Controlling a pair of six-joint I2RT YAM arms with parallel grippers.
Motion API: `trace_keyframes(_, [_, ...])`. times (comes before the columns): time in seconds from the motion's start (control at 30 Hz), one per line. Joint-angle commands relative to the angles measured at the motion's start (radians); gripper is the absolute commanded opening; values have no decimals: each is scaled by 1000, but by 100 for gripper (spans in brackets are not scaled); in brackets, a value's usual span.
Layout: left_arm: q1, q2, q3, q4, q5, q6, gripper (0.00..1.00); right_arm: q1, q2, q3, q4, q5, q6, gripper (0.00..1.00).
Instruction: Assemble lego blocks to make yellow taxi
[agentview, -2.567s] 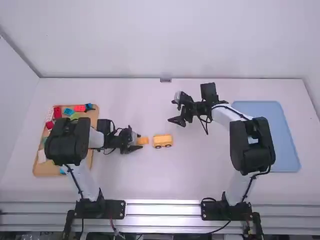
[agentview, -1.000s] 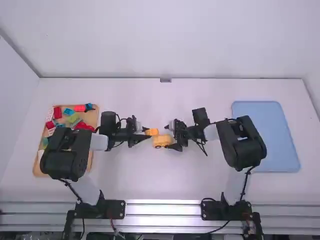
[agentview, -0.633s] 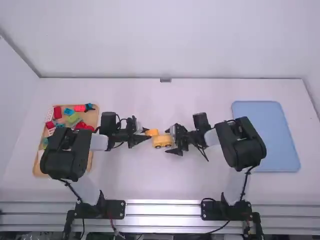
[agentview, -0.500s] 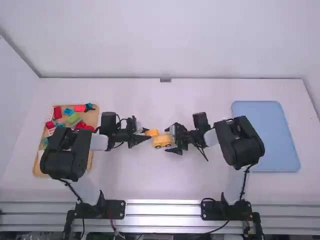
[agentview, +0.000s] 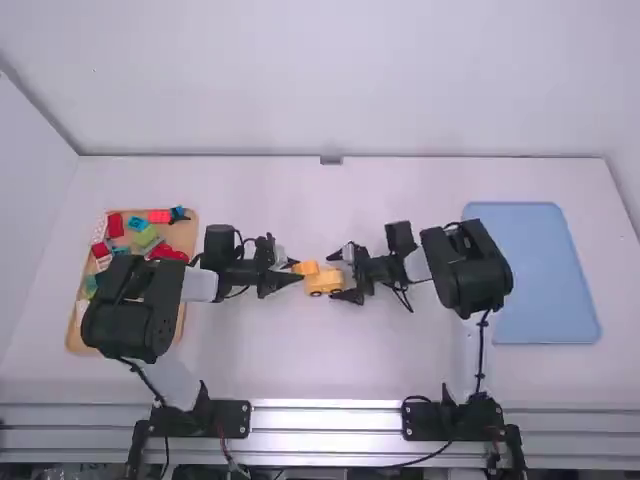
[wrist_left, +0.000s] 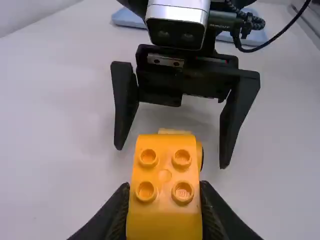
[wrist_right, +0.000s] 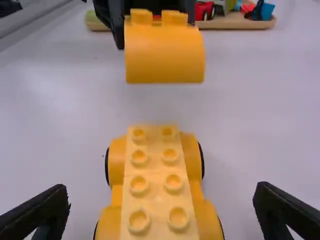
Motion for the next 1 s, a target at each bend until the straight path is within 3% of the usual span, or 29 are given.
trace_keyframes(0.0, [-8,-15,6,-2,11,1,3,11,11,10,-10,0,-2,99])
trace_keyframes(0.13, [-14,-15,5,-1,11,1,3,24,11,11,-54,20,-36,100])
trace_keyframes(0.37, [-14,-15,5,-2,11,1,2,34,11,10,-62,47,-55,89])
trace_keyframes(0.43, [-14,-15,5,-2,11,0,2,34,11,10,-62,47,-55,81])
trace_keyframes(0.53, [-14,-15,5,-11,14,0,2,35,11,10,-59,97,-23,56])
trace_keyframes(0.67, [-29,-14,5,-27,-11,5,2,37,11,10,-63,117,-14,45])
trace_keyframes(0.87, [-81,-14,5,-21,-76,55,2,35,11,10,-86,125,-39,44])
trace_keyframes(0.9, [-91,-14,5,-19,-88,68,2,35,11,10,-89,125,-39,49])
trace_keyframes(0.93, [-103,-14,6,-16,-121,72,2,36,11,10,-97,124,-40,72])
trace_keyframes(0.97, [-103,-14,5,-16,-122,72,2,36,11,10,-99,124,-40,74])
